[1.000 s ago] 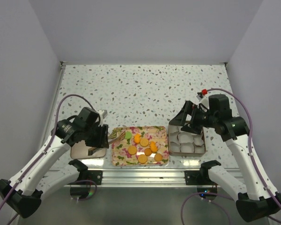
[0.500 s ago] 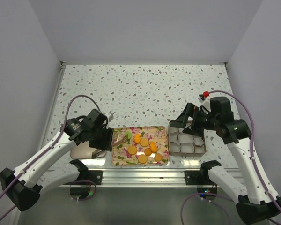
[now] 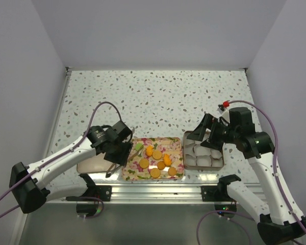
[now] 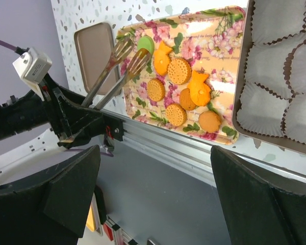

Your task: Pack the cookies

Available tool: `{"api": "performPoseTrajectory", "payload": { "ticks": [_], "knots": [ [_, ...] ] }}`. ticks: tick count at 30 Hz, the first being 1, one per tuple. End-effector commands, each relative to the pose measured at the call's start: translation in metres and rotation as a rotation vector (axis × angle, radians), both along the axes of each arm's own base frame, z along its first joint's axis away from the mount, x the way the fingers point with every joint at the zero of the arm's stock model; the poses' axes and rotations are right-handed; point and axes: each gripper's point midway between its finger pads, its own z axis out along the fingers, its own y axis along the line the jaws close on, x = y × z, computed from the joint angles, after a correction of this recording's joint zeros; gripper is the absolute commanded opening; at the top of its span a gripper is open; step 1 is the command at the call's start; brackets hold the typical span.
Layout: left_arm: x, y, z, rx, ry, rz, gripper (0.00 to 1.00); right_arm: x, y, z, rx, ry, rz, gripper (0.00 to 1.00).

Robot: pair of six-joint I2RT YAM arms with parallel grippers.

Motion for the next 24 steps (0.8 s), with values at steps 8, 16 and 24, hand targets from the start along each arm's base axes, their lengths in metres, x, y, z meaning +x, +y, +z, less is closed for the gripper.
{"api": "performPoseTrajectory", "payload": {
  "ticks": [8, 16, 24],
  "knots": [
    [0.015, -0.006, 0.009, 0.050, -0.072, 0.008, 0.41, -0.008, -0.004, 0.005, -0.002, 0.003, -0.025, 0.93],
    [0.036, -0.016, 0.051, 0.017, -0.174, 0.025, 0.35, -0.011, -0.006, 0.008, 0.000, -0.007, -0.031, 0.93],
    [0.066, -0.045, 0.111, -0.061, -0.276, -0.002, 0.35, -0.012, -0.012, 0.022, -0.025, -0.045, -0.054, 0.93]
  ]
}}
